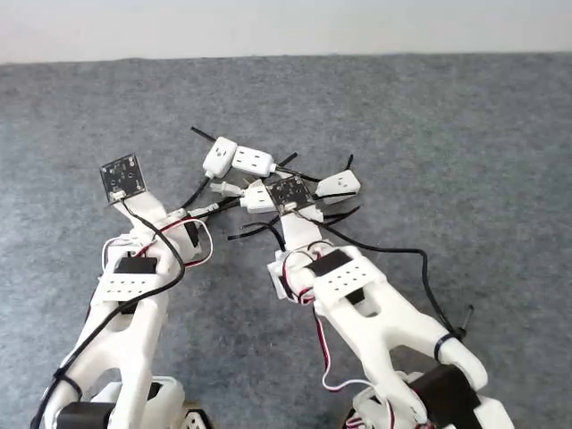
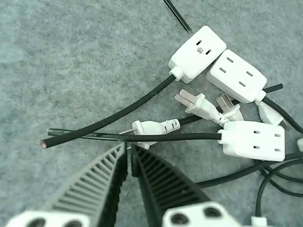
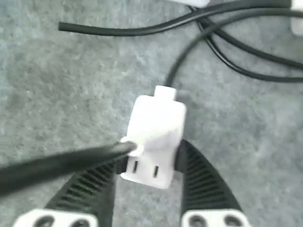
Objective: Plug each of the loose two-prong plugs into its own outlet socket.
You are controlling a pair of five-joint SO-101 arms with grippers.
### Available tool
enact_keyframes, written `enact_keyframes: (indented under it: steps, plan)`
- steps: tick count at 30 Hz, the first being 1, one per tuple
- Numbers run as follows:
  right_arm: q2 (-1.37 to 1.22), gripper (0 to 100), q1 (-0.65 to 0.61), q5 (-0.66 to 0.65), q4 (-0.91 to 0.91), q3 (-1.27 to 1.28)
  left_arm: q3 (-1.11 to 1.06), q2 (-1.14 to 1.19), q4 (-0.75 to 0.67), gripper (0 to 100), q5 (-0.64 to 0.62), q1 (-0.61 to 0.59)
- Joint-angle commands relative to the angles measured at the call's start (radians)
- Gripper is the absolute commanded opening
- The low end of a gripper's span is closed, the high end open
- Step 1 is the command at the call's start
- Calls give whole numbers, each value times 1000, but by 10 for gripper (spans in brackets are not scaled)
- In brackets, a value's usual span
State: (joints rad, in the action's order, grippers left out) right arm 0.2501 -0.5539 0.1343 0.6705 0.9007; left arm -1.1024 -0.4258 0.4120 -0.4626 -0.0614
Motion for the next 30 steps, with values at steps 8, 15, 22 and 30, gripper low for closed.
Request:
enact_keyframes:
  steps: [8,15,22,30]
  plan:
    - [414,8,387,-11,309,-51,54,-25,-29,15,3,-5]
    - [806,9,716,-97,369,141,54,-23,-29,15,5,3]
    - [972,15,780,-26,312,216,53,-23,-29,15,5,2]
    - [1066,296,619,137,381,206,53,-23,-29,15,5,3]
